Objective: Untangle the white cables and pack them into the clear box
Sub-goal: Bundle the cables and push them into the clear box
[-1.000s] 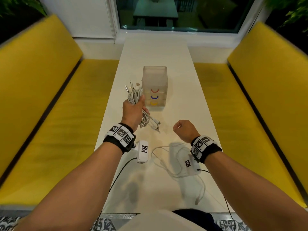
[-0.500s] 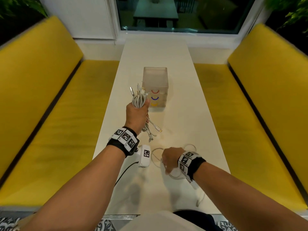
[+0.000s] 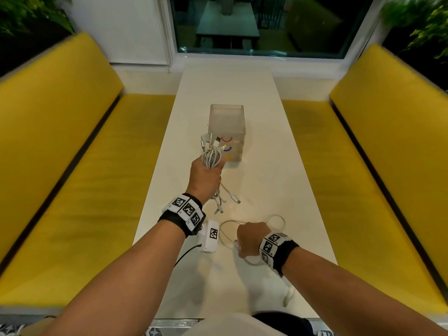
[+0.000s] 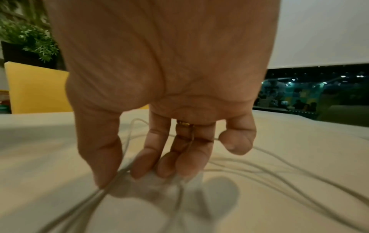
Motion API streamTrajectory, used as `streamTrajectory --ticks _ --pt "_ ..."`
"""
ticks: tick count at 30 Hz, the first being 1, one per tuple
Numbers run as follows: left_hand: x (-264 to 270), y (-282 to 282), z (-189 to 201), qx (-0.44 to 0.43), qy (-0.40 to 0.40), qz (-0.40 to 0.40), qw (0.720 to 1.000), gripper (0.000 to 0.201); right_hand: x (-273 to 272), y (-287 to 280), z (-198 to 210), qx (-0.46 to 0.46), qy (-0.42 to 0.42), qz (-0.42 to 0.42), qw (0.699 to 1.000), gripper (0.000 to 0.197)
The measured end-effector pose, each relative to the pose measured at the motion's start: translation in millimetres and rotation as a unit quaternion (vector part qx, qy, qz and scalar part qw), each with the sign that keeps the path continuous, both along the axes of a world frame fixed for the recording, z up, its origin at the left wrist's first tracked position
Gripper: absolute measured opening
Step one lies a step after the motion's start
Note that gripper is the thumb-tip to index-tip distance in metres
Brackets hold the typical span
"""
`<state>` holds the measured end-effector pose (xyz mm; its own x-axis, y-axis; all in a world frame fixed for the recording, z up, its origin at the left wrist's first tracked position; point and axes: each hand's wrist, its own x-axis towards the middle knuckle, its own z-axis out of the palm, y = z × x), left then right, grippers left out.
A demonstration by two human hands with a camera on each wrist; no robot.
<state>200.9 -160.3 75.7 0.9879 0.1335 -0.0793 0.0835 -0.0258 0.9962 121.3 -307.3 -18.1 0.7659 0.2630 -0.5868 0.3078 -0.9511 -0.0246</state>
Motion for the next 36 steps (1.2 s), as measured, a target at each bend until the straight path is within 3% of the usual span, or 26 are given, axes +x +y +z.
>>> streamTrajectory --ticks 8,14,17,18,22,27,29,32,36 --pt "1.2 -2.4 -0.2 0.007 -0.004 -0.016 1.0 0.023 -11.0 12.9 -5.1 0.012 0.015 -0.036 0.999 0.02" --pt "2.5 7.2 1.3 0.007 -0.003 -0.027 1.0 0.025 9.8 -3.0 10.7 0.1 0.049 -0.123 0.986 0.022" --pt "2.4 9.4 2.9 0.011 -0.007 -0.029 1.0 0.024 24.1 -19.5 25.9 0.153 0.1 -0.135 0.974 0.001" --pt "1.9 9.3 3.8 0.013 -0.008 -0.031 0.999 0.024 27.9 -24.4 29.9 0.162 0.103 -0.146 0.971 0.004" --pt "2.0 8.1 3.8 0.023 -0.01 -0.037 0.999 0.023 44.6 -36.1 44.9 0.152 0.036 -0.146 0.977 0.01" --pt "-1.7 4.6 7.1 0.063 -0.029 -0.065 0.995 0.023 61.8 -37.1 83.9 0.18 -0.046 -0.088 0.979 0.014" --pt "-1.9 3.0 5.0 0.081 -0.036 -0.088 0.992 0.02 65.9 -35.4 108.6 0.244 -0.052 -0.074 0.966 0.011" --pt "-5.3 -2.5 3.3 0.104 -0.053 -0.127 0.985 0.016 68.9 -32.2 142.1 0.378 -0.06 -0.097 0.919 0.004" --pt "-11.2 -4.3 7.2 0.029 -0.036 -0.119 0.992 0.022 68.2 -24.4 162.3 0.508 -0.066 -0.162 0.843 0.011"
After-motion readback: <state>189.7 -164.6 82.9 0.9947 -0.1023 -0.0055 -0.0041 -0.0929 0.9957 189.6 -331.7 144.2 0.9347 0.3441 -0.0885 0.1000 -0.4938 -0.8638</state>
